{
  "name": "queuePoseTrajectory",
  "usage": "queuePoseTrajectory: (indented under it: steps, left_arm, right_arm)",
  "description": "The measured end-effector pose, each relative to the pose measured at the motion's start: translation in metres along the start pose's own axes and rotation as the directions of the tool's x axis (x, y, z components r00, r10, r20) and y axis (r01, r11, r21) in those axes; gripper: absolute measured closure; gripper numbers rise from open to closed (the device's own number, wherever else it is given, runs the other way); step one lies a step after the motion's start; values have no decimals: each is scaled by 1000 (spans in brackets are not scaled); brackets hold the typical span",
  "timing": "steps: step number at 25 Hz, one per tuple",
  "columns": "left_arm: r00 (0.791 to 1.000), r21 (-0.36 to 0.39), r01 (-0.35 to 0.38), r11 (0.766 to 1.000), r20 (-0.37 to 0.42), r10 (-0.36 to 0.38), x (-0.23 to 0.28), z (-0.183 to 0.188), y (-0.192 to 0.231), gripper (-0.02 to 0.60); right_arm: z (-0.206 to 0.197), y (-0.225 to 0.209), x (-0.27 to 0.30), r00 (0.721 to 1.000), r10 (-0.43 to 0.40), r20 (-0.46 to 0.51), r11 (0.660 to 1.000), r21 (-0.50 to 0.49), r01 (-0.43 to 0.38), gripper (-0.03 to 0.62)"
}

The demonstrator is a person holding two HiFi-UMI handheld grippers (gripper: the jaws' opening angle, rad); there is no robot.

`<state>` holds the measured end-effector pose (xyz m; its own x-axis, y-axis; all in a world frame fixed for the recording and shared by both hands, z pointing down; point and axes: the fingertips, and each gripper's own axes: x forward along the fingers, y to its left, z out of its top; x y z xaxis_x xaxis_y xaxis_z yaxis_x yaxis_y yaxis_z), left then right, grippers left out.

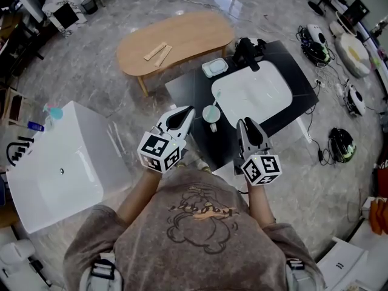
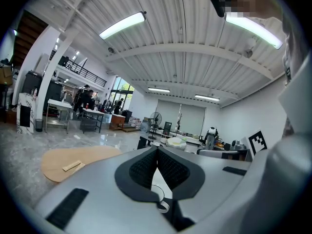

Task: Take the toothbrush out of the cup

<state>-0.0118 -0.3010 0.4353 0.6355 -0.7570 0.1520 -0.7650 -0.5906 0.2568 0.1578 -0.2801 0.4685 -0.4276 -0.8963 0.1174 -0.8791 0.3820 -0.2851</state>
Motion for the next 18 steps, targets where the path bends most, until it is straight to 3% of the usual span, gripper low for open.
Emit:
queuePoseTrajectory:
  steps: [18]
  left_arm:
    - [1000, -1, -26, 1000, -4, 26, -7, -3, 3, 560]
  right_arm:
    - [-41, 4, 34, 985, 114, -133, 991, 92, -102, 249]
